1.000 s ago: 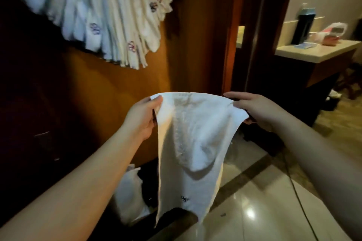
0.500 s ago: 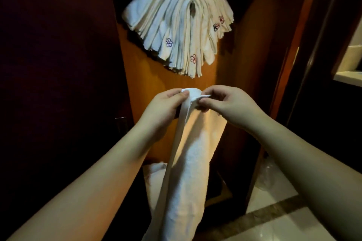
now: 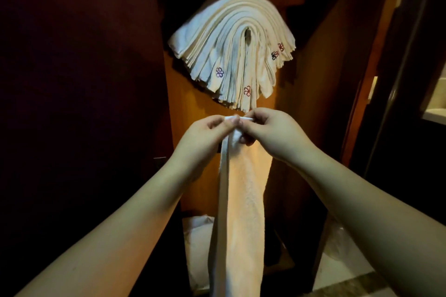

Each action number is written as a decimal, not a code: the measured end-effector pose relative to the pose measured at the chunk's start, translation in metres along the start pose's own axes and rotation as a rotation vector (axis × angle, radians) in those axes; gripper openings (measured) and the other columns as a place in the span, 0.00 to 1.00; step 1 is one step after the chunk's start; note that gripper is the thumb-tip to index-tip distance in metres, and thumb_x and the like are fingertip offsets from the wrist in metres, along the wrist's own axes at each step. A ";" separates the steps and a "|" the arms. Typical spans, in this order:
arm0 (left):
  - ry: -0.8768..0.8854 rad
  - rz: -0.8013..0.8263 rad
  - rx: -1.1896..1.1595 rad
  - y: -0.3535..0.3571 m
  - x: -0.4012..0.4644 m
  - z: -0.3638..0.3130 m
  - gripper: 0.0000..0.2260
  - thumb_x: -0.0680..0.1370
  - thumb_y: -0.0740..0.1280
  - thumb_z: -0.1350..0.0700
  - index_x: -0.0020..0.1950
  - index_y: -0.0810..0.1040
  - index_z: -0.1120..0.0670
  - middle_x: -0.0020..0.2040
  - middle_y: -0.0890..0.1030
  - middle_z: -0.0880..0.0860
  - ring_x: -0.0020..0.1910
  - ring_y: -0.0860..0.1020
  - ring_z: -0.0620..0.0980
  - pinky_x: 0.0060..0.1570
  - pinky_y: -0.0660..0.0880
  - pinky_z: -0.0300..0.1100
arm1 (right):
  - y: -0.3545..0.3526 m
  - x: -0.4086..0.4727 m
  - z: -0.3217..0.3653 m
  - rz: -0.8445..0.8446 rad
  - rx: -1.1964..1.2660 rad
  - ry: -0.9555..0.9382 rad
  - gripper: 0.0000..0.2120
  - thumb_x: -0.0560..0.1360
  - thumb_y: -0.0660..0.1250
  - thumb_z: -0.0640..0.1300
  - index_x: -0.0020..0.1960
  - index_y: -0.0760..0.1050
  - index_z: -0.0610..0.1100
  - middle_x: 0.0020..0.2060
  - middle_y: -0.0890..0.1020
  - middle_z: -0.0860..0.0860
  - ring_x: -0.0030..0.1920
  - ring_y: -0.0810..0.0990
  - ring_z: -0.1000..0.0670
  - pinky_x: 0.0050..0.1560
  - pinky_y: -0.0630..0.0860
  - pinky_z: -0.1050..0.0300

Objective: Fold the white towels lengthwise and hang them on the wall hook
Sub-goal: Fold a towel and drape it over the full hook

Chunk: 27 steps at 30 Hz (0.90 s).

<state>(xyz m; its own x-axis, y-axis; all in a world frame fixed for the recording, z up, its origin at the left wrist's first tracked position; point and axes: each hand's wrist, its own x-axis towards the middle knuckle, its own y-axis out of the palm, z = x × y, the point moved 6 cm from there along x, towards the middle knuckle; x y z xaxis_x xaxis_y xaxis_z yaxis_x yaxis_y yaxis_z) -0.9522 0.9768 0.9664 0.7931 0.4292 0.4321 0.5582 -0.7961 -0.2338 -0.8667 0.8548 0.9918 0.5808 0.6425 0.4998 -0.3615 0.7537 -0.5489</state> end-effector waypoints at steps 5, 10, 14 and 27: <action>0.037 0.005 -0.012 0.007 0.004 -0.006 0.10 0.81 0.67 0.51 0.58 0.83 0.54 0.47 0.86 0.50 0.48 0.84 0.45 0.50 0.81 0.41 | -0.007 0.002 -0.003 0.048 0.136 0.098 0.12 0.78 0.69 0.55 0.47 0.80 0.46 0.32 0.85 0.51 0.30 0.81 0.59 0.27 0.68 0.69; 0.038 0.024 -0.026 0.004 0.011 -0.003 0.09 0.82 0.66 0.52 0.56 0.83 0.54 0.48 0.86 0.52 0.49 0.85 0.52 0.52 0.82 0.50 | -0.019 0.006 -0.031 0.401 -0.042 0.334 0.15 0.77 0.68 0.59 0.53 0.78 0.47 0.34 0.85 0.49 0.31 0.81 0.54 0.31 0.71 0.62; 0.010 0.013 -0.108 -0.014 0.020 0.003 0.09 0.82 0.66 0.53 0.56 0.82 0.55 0.50 0.86 0.52 0.50 0.84 0.50 0.48 0.79 0.44 | -0.035 -0.001 -0.081 0.591 -0.293 0.494 0.13 0.78 0.68 0.56 0.57 0.78 0.49 0.44 0.87 0.48 0.39 0.85 0.51 0.42 0.76 0.57; -0.008 -0.047 -0.117 -0.040 0.025 0.040 0.07 0.84 0.61 0.55 0.53 0.79 0.53 0.45 0.83 0.51 0.43 0.81 0.49 0.45 0.78 0.45 | -0.056 -0.008 -0.079 -0.099 0.142 0.061 0.08 0.75 0.73 0.47 0.51 0.76 0.52 0.41 0.83 0.57 0.40 0.81 0.62 0.42 0.76 0.64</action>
<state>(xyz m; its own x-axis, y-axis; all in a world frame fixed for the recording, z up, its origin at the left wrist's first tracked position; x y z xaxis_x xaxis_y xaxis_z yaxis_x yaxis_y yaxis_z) -0.9448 1.0364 0.9519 0.7688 0.4701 0.4335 0.5628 -0.8193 -0.1097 -0.7936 0.7962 0.9657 0.6604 0.5582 0.5023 -0.3971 0.8274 -0.3972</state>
